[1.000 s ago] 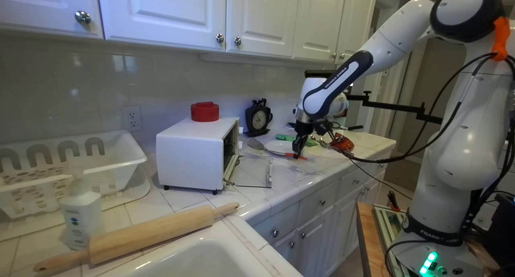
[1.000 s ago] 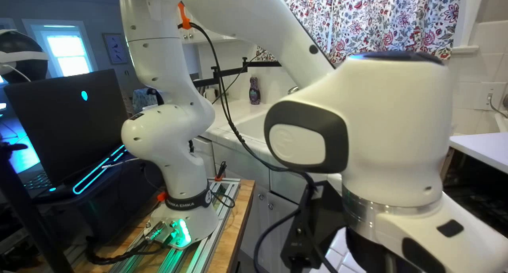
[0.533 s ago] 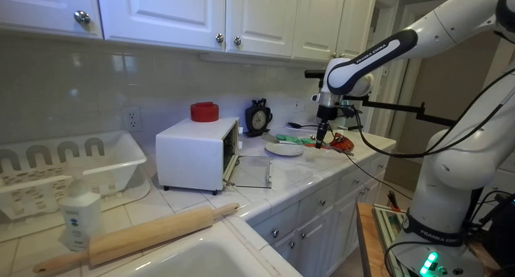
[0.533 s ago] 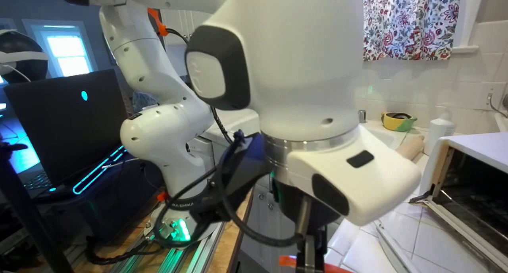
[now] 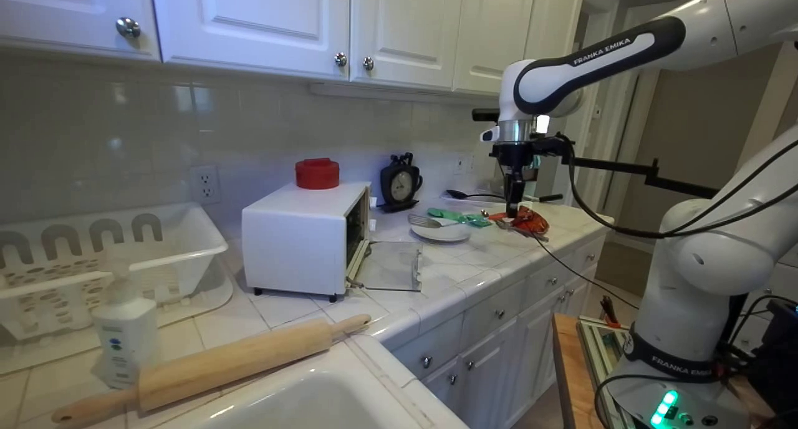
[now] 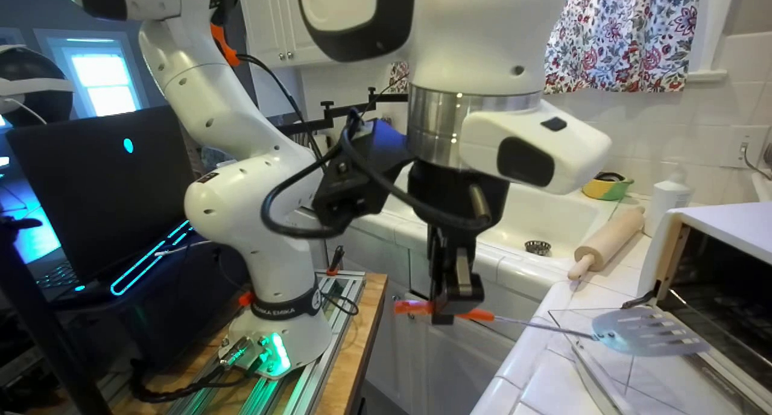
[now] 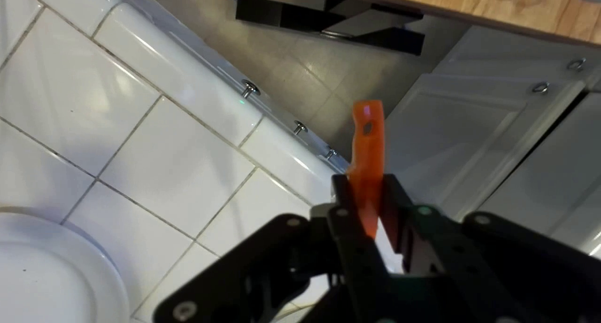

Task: Use the fish slice to take the black measuring cup out of the open oven.

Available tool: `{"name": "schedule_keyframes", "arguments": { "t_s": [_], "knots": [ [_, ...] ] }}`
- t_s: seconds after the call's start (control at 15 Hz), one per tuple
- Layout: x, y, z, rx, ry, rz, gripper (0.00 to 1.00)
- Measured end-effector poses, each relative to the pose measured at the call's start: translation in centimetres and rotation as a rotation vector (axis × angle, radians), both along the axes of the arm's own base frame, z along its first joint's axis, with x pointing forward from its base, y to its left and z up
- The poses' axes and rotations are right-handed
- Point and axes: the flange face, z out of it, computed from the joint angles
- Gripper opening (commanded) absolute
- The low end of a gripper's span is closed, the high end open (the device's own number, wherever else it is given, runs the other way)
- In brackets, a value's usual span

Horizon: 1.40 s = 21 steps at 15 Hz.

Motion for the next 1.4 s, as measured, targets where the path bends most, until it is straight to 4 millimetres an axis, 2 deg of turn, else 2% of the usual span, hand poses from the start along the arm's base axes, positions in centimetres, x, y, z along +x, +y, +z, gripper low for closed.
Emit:
{"name": "schedule_keyframes", "arguments": {
  "t_s": [0.27, 0.53, 1.07, 1.4],
  "knots": [
    [2.3, 3.3, 1.8, -0.027, 0.047, 0.091, 0.05],
    [5.5, 4.1, 2.4, -0.021, 0.084, 0.081, 0.05],
    [13.3, 4.6, -1.1, 0.055, 0.154, 0.009, 0.05],
    [16.8, 3.3, -2.0, 0.147, 0.135, -0.129, 0.05]
  ]
}}
